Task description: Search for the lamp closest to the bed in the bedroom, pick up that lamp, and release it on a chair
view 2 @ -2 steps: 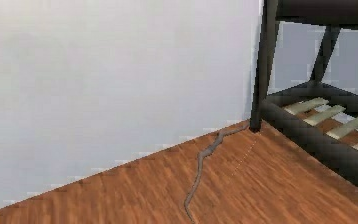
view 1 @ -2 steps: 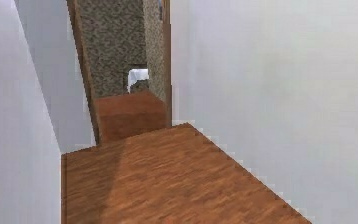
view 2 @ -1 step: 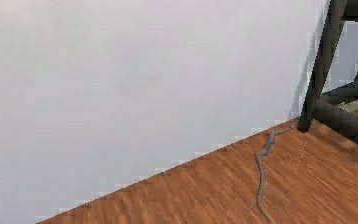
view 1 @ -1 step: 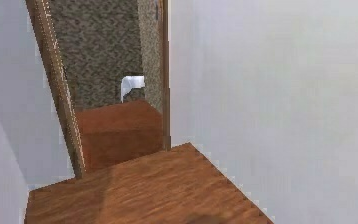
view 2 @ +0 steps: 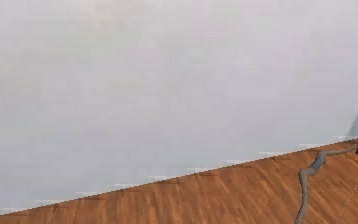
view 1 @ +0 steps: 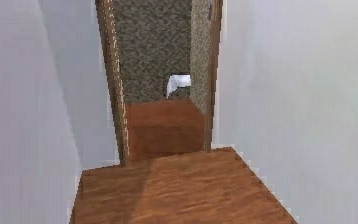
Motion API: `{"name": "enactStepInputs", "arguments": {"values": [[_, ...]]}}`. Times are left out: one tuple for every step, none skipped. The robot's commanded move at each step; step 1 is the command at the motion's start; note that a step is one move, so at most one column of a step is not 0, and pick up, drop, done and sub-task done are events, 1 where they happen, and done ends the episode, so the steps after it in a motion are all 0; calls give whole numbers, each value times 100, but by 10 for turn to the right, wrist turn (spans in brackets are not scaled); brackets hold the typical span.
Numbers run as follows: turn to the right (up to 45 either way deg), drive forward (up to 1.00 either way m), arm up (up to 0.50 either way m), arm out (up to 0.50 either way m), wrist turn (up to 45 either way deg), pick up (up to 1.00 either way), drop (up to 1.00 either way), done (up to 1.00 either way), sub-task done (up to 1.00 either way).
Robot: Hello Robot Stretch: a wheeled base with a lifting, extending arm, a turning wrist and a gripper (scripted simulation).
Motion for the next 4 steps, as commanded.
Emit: {"name": "enactStepInputs", "arguments": {"values": [[0,100,0,0,0,0,0,0,0],[0,35,0,0,0,0,0,0,0],[-90,0,0,0,0,0,0,0,0],[0,100,0,0,0,0,0,0,0]]}}
